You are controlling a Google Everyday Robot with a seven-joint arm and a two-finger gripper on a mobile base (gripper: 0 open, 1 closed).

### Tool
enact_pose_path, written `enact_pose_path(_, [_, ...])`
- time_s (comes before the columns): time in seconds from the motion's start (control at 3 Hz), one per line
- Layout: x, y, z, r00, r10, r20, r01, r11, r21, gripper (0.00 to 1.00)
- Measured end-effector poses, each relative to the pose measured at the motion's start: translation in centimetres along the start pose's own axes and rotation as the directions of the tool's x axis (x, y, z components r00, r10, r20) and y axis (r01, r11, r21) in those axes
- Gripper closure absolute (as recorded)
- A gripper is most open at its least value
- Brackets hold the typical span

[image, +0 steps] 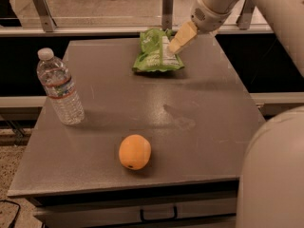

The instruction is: Move green rice chip bag near water bottle

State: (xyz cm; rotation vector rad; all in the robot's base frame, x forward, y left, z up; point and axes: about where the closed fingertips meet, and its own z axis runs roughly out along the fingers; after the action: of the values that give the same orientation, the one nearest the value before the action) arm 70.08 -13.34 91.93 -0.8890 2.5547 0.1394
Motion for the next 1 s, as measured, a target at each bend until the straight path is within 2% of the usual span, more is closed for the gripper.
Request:
enact_pose_path(0.67, [-3.4,0.0,5.2,0.994,0.099,-0.035,-0.100,0.9950,-0.011,0.00])
enact_pose_path(1.0, [-4.6,0.1,7.1,0.990,0.127,-0.054,-0.127,0.9918,-0.009,0.00])
